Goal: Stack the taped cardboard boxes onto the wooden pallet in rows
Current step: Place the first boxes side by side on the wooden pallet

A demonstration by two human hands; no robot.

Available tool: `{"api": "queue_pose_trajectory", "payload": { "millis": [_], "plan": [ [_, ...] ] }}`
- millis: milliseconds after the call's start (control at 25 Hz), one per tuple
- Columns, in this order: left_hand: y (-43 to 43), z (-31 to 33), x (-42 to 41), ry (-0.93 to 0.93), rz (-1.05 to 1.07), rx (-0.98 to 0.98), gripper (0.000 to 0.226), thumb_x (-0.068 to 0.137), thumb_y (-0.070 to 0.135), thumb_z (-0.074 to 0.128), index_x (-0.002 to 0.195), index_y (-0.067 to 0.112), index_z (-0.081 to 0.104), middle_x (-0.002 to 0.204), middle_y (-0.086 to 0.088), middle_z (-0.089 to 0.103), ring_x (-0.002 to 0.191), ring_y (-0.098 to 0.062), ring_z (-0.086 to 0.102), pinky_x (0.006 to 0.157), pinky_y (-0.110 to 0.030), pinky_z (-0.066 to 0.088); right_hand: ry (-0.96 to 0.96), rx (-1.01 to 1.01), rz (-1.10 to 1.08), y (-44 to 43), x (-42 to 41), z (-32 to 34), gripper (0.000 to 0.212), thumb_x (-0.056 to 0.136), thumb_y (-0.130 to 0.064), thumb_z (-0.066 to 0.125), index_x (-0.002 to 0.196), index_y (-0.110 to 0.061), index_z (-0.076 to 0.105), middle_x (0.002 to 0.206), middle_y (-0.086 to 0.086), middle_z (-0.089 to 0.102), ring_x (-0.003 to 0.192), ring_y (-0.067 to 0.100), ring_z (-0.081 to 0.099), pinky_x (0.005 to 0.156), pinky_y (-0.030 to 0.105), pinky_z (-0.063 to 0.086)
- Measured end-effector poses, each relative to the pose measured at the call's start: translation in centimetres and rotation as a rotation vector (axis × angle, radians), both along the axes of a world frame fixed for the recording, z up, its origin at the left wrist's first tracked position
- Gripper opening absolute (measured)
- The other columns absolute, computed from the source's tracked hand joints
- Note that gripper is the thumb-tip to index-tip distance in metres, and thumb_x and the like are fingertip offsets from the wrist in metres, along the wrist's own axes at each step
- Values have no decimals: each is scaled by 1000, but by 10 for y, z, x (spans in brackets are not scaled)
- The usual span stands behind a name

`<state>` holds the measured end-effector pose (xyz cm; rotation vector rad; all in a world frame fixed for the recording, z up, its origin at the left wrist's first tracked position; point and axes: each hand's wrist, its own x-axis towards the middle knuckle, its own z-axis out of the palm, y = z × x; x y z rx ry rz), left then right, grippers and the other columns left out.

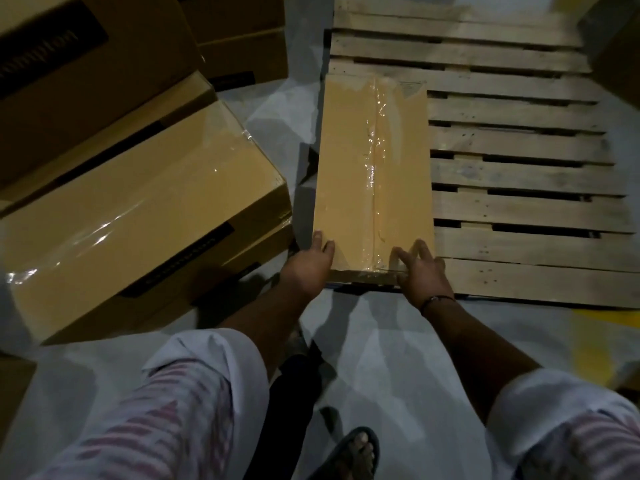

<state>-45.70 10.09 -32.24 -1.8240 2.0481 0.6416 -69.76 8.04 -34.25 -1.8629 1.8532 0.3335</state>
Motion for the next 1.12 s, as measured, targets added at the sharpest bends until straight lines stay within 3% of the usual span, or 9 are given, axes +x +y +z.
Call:
{"api": "queue_pose_trajectory", "payload": {
  "millis": [240,440,480,600,720,840,1000,1120],
  "plan": [
    [27,86,15,36,17,-106,78,95,4,62,161,19,22,168,-12,19,126,-37,56,90,-46,56,-72,-63,26,15,38,100,58,101,-27,56,153,-39,34,168,4,10,147,37,21,111,57,38],
    [95,197,41,156,101,-69,52,101,22,55,151,26,41,141,-5,56,115,-28,62,92,-44,56,-244,-75,7,87,101,212,55,102,-34,52,154,-33,35,165,6,19,143,33,26,112,45,39],
    [114,262,58,161,172,-92,49,103,25,54,150,26,43,141,-4,57,118,-26,61,96,-42,54,-273,-73,30,101,123,275,55,101,-34,53,154,-31,36,164,6,21,142,33,28,113,43,38],
    [128,292,74,223,192,-136,45,103,30,50,148,26,50,142,-3,59,122,-26,61,96,-38,52,-418,-93,-48,113,154,302,57,100,-32,55,154,-24,37,162,8,25,141,35,30,113,43,37],
    [158,342,116,172,361,-135,40,99,35,53,139,30,57,132,-2,66,113,-23,64,91,-37,55,-468,-88,-26,135,193,354,58,100,-32,56,153,-19,37,160,8,27,140,36,30,111,45,38],
    [167,373,166,210,381,-220,39,97,37,56,136,33,58,123,3,67,105,-18,62,83,-33,51,-523,-163,-35,131,233,381,59,97,-33,61,151,-18,41,157,8,33,140,34,33,112,45,38],
    [161,396,255,251,373,-244,48,98,39,58,145,30,53,133,3,65,116,-19,62,92,-33,52,-508,-178,-89,116,302,399,60,96,-34,61,151,-17,41,156,9,35,139,33,35,114,49,37],
    [150,405,329,235,399,-241,47,99,41,60,145,31,53,132,4,66,117,-16,63,92,-31,52,-525,-210,-119,107,372,407,62,96,-35,62,151,-15,41,154,9,38,137,32,39,112,44,39]
  ]
}}
